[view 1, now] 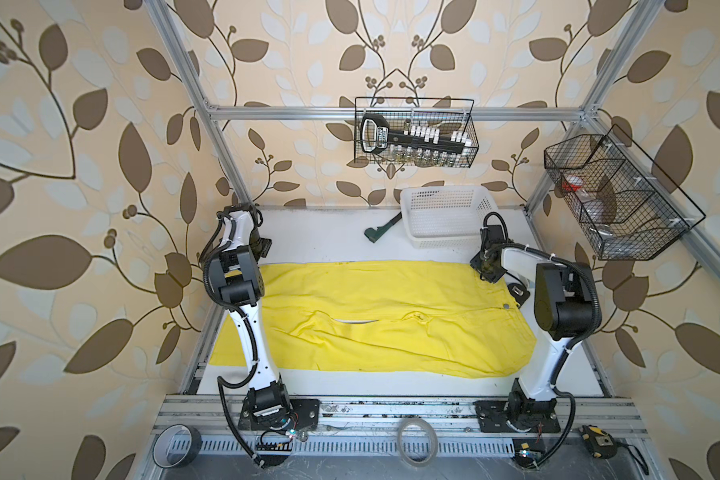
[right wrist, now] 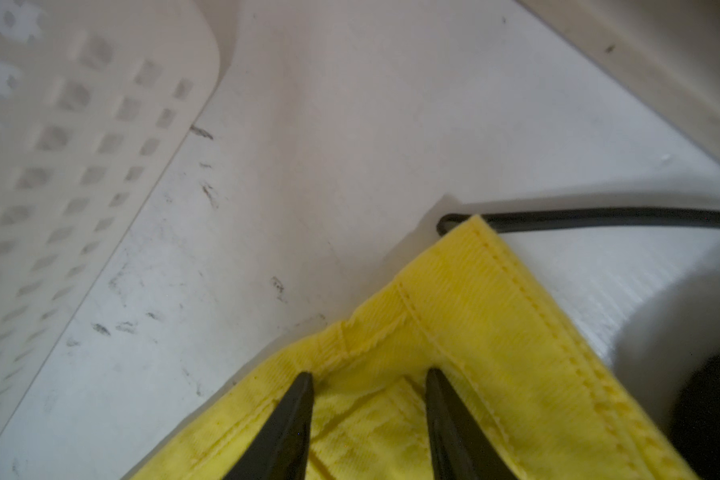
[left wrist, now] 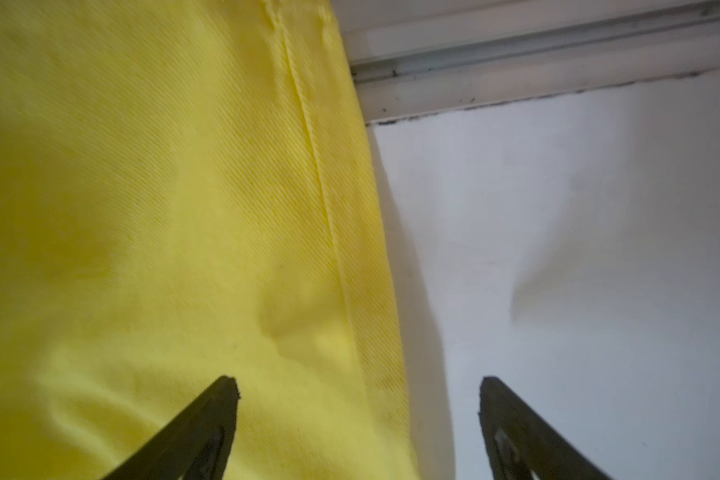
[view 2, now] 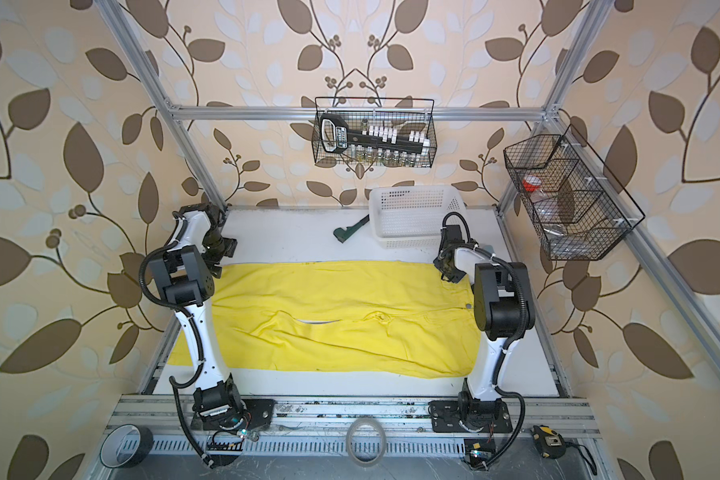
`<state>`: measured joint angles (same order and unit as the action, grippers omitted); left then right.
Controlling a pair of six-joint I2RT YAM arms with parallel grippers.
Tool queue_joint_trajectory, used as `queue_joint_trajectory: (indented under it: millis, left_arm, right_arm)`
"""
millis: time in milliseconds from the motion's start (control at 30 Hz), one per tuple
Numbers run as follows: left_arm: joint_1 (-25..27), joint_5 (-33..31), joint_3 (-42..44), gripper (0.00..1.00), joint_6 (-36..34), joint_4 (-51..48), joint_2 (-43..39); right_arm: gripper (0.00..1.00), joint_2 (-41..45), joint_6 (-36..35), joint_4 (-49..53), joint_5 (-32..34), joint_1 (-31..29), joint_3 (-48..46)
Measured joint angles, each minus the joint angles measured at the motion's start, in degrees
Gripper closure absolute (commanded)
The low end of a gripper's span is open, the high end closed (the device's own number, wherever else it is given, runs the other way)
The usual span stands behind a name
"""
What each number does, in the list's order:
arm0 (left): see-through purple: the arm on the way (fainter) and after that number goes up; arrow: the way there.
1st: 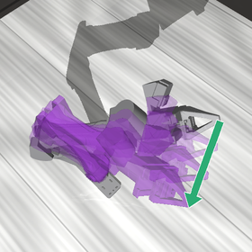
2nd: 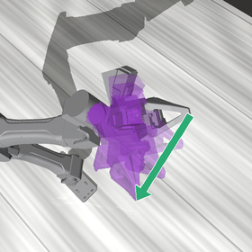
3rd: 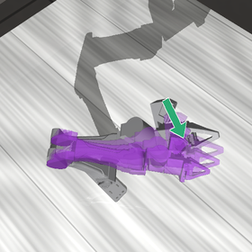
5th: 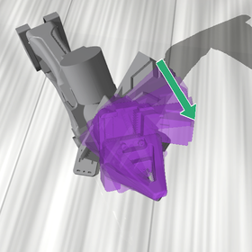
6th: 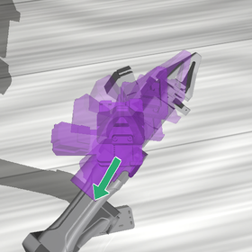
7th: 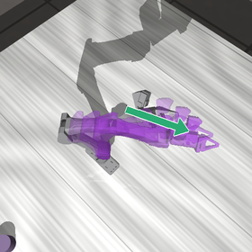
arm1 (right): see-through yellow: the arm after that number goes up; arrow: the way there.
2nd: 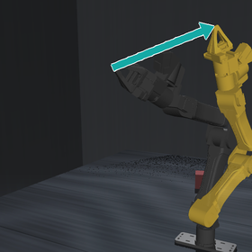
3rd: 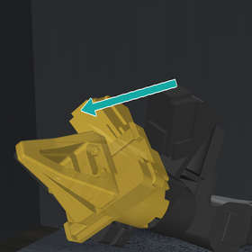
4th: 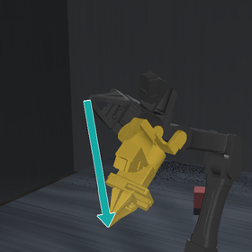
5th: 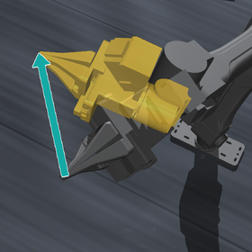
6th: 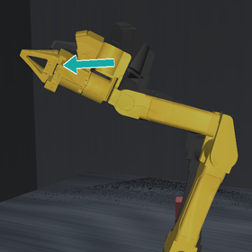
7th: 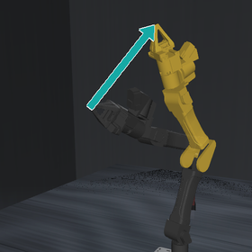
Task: Fold and stack the trousers
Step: 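Lift the far edge with both grippers and fold it toward the robot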
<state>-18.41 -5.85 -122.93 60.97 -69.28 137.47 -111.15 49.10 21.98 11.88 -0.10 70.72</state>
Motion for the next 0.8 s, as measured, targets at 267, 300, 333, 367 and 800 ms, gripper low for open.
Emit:
queue_joint_trajectory:
  millis: [267,300,333,367,800]
  left_arm:
    - [0.13,-0.02,-0.66,0.29,-0.96,0.26,2.62]
    - [0.13,0.00,-0.24,0.36,-1.09,0.59,2.56]
    - [0.13,0.15,0.20,0.43,-1.18,0.98,2.43]
    - [0.13,0.26,0.66,0.51,-1.38,1.51,2.23]
    - [0.46,1.38,2.36,1.00,-4.33,3.65,0.11]
  right_arm:
    - [0.88,1.88,-0.66,-2.71,-0.74,0.55,-3.48]
    - [0.93,2.01,-0.83,-2.91,-0.98,0.68,-3.74]
    - [0.95,2.16,-0.90,-3.10,-1.20,0.76,-3.91]
    - [0.96,2.36,-1.11,-3.28,-1.44,0.87,-4.13]
    - [1.00,10.56,-1.77,-2.62,-3.41,2.95,-7.61]
